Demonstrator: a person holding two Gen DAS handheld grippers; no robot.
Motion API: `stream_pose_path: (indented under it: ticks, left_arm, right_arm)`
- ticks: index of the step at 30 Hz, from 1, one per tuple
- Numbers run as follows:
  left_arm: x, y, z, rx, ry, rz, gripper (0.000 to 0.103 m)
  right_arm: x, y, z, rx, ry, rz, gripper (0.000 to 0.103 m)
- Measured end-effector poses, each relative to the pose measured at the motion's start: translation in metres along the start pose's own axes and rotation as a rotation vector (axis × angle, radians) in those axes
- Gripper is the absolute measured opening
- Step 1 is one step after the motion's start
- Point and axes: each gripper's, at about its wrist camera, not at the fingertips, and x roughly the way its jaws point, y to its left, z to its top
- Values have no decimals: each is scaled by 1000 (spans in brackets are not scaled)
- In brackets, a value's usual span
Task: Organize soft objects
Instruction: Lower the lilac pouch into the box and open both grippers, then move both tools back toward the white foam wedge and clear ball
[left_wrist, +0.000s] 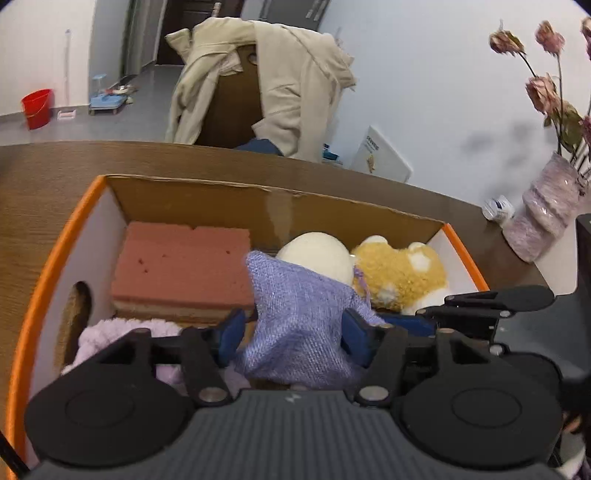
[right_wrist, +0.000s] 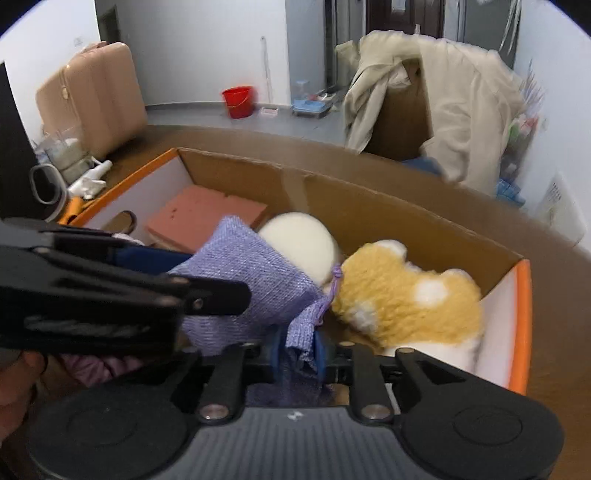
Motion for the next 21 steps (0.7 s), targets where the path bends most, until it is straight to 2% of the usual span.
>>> stream_pose_path:
  ticks: [2,4,6,9,13,15,16,19,21]
  left_arm:
    - [-13,-3,0,31,-41,-5,64]
    - [-29,-6,-2,56,-67,26,70]
    - [-47,-12,-2,79,-97,-2,72]
    - [-79,-15,-4,100,-147,-13,76]
    - [-125,-21,-19,156,-193,1,82]
    - [-153,-20,-35,180,-223,-17,90]
    - [-167,-17,-46,188,-241,-37,99]
    - [-203,-6,-86,218,-259,-86,100]
    - [-223,0,-113,243,-288,-84,100]
  right_arm:
    - [-3,-1,4,-1,-30,-7,30]
    - [-6,-3,5,3,-51,0,41]
    - [-18,-3,2,-2,-79,9,50]
    - [-47,-7,-2,17,-132,13,54]
    - [-106,1,-13,18,-223,-48,58]
    - [-137,9,-22,19,-263,-82,62]
    - [-155,16,-31,17,-292,-107,67]
    - [-198,35,-59,21,-354,-166,74]
    - [-225,53,-83,22,-386,-197,74]
